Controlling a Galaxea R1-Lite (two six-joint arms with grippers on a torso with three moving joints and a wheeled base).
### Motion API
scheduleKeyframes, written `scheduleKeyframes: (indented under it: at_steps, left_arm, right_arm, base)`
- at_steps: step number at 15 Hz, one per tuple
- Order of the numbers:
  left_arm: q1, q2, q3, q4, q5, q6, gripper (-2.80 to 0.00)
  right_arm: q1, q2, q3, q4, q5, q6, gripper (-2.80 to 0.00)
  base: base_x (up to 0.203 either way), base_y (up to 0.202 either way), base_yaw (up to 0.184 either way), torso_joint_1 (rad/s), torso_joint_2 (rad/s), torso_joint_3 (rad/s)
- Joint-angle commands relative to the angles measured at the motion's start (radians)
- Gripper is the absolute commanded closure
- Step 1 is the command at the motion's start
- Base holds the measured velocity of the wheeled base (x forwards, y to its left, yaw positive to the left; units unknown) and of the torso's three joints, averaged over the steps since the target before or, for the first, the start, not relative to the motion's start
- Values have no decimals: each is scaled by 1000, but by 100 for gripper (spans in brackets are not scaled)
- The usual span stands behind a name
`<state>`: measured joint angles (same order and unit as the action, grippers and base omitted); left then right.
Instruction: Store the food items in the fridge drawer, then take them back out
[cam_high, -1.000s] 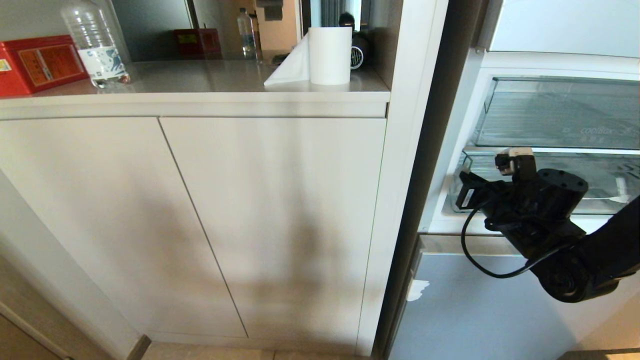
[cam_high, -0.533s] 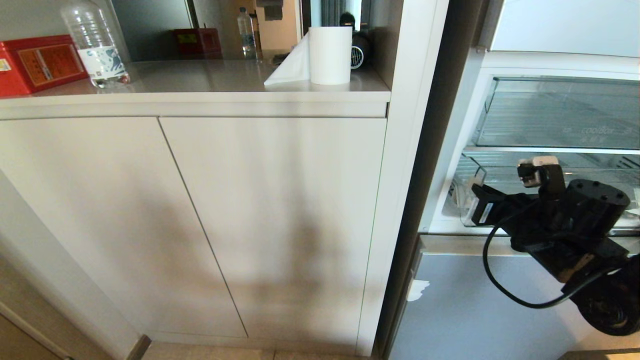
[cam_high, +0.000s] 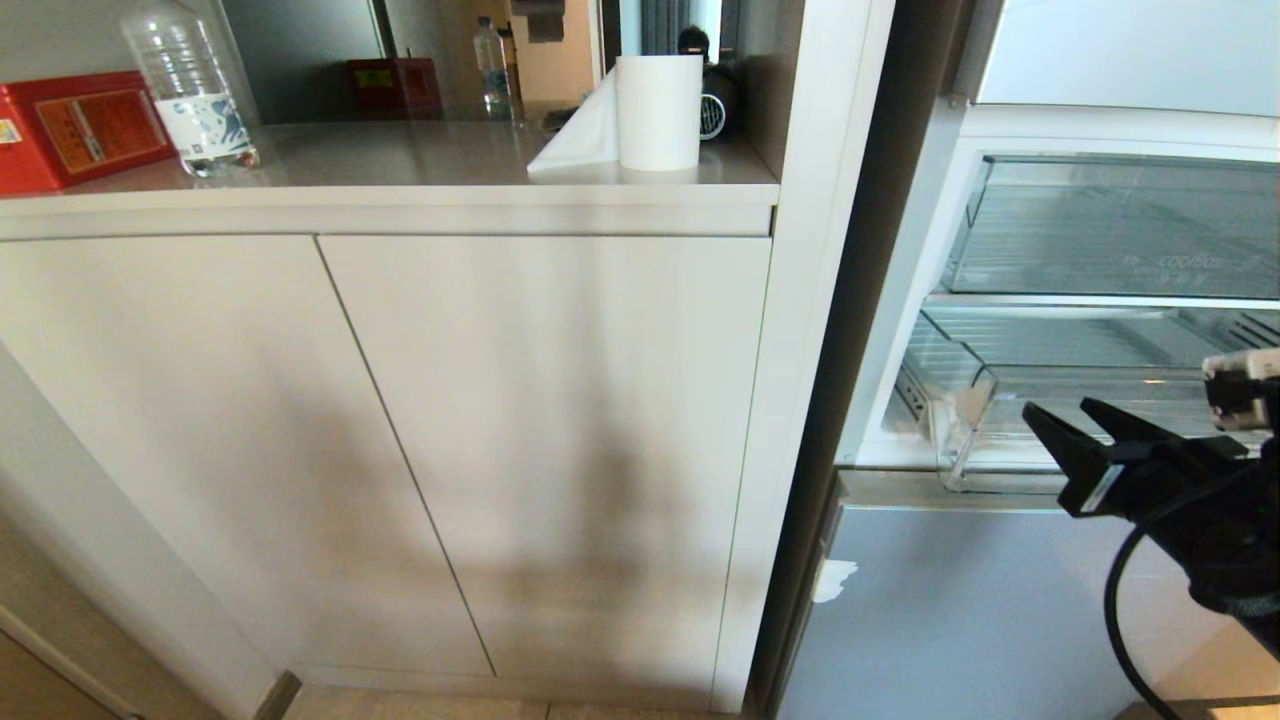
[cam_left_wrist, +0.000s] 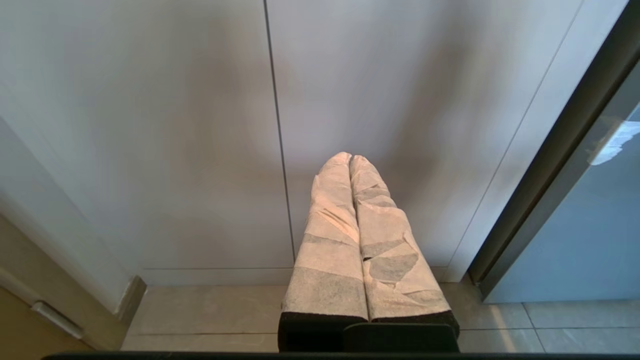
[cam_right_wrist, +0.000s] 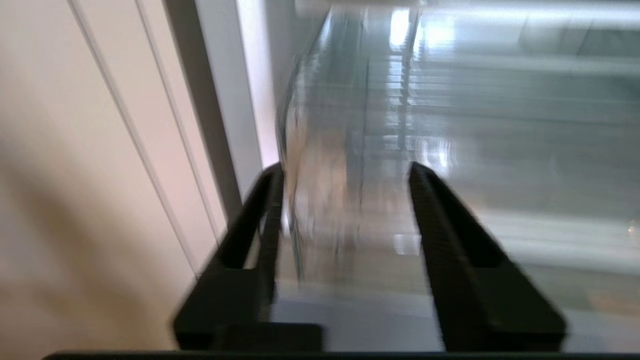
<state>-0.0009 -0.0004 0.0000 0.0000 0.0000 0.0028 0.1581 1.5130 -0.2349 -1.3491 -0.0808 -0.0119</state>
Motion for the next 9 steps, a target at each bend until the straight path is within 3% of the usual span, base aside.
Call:
scheduleKeyframes:
  at_steps: [1,4,9]
  left_arm:
    - [-1,0,0,0,0,0,0]
    - [-1,0,0,0,0,0,0]
    - [0,0,0,0,0,0,0]
  right_arm:
    - [1,-205,74,63,-1,-1,-280]
    - [-1,-434,50,324,-47,-3,-280]
    - [-4,-483,-318,928,-136,1,-280]
  base:
    - [0,0,0,0,0,0]
    - [0,0,0,0,0,0]
    - [0,0,0,0,0,0]
